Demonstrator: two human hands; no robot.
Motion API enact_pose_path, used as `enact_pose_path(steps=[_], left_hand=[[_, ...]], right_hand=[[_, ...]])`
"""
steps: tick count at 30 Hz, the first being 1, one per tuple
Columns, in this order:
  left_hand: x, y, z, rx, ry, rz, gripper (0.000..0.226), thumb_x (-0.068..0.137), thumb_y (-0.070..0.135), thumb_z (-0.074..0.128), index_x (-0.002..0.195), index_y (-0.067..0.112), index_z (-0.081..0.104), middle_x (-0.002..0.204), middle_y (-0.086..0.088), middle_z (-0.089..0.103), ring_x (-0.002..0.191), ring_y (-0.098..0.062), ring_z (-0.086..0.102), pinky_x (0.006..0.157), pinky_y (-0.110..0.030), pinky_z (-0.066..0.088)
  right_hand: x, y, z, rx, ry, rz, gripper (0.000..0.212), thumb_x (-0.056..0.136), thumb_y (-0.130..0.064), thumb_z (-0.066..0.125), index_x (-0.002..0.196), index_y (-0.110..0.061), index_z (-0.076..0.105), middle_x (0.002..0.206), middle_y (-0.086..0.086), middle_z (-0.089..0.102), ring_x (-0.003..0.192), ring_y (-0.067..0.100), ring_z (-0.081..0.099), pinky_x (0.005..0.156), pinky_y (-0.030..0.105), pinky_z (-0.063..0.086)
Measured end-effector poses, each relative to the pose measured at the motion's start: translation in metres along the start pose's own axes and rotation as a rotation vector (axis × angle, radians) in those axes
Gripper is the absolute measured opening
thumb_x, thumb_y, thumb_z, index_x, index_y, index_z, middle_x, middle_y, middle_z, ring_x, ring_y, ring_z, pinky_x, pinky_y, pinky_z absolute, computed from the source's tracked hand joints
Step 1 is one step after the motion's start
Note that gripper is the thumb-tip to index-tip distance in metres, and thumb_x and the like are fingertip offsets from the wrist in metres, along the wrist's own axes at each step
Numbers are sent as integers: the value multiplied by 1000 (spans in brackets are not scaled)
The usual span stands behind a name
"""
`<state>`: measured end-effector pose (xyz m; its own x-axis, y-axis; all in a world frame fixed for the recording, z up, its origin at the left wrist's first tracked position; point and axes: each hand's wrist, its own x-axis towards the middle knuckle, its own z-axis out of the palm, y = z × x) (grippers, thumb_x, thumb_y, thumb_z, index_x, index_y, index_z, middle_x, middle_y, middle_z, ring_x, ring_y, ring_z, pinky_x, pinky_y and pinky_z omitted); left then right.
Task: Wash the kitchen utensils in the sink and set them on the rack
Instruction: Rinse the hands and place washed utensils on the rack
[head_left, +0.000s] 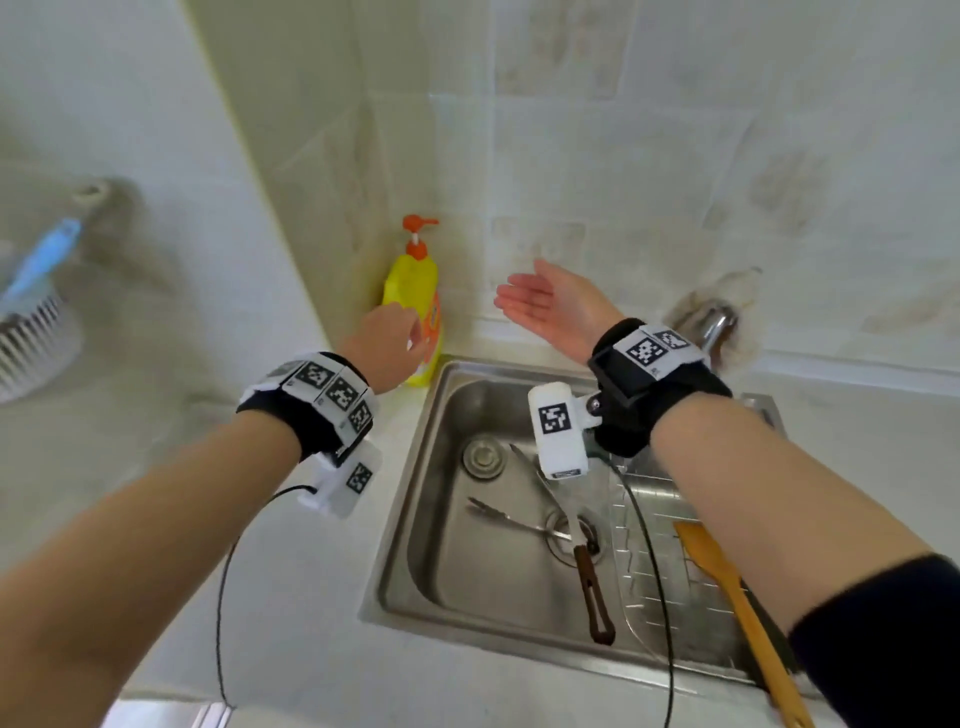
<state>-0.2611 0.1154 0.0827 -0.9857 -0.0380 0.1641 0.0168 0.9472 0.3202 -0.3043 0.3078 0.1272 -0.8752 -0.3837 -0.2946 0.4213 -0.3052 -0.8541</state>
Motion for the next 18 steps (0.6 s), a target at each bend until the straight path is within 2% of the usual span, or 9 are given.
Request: enact_pose_path(steps=[2, 4, 7, 9, 12, 16, 18], left_hand=[[-16, 11, 9, -3, -47, 7, 17, 90, 15, 53, 96, 0, 58, 103, -21, 57, 97, -35, 54, 83, -38, 38], [-32, 22, 20, -9, -84, 14, 18, 91, 16, 51, 101, 2, 57, 106, -19, 55, 98, -34, 53, 83, -37, 38], [-56, 41, 37, 20, -163, 40, 24, 91, 18, 50, 111, 4, 55, 115, -17, 53, 108, -34, 50, 93, -39, 39], [-74, 55, 53, 41, -229, 42, 28, 91, 18, 50, 116, 4, 54, 121, -16, 51, 114, -33, 47, 98, -39, 37], [-95, 72, 72, 86, -268, 65, 27, 91, 18, 46, 112, 5, 55, 118, -16, 52, 115, -34, 47, 98, -39, 37], [-121, 106, 95, 59, -329, 62, 33, 93, 17, 43, 122, 4, 52, 125, -15, 48, 118, -31, 47, 102, -38, 36], [-134, 125, 104, 25, -364, 67, 32, 92, 14, 44, 121, 4, 54, 125, -14, 48, 117, -30, 48, 101, -38, 37]], right_hand=[[-15, 15, -9, 115, 34, 42, 49, 103, -29, 32, 131, 10, 39, 137, 26, 43, 128, 34, 44, 95, 32, 41], [-29, 31, -20, 220, 60, 75, 54, 103, -33, 30, 134, 11, 36, 140, 27, 40, 130, 34, 42, 96, 34, 40], [-54, 58, -44, 351, 112, 116, 60, 102, -38, 29, 136, 11, 32, 143, 27, 36, 132, 35, 39, 99, 36, 38], [-75, 80, -63, 383, 150, 137, 63, 102, -41, 27, 138, 11, 30, 144, 27, 35, 133, 35, 38, 104, 37, 35], [-101, 107, -82, 397, 191, 166, 67, 101, -44, 25, 139, 11, 28, 145, 26, 33, 134, 34, 36, 111, 36, 31], [-137, 132, -110, 446, 275, 196, 68, 101, -44, 24, 140, 12, 26, 146, 27, 30, 135, 34, 34, 113, 35, 28], [-155, 142, -123, 452, 305, 205, 67, 101, -43, 23, 140, 12, 25, 147, 27, 30, 136, 34, 33, 113, 35, 28]])
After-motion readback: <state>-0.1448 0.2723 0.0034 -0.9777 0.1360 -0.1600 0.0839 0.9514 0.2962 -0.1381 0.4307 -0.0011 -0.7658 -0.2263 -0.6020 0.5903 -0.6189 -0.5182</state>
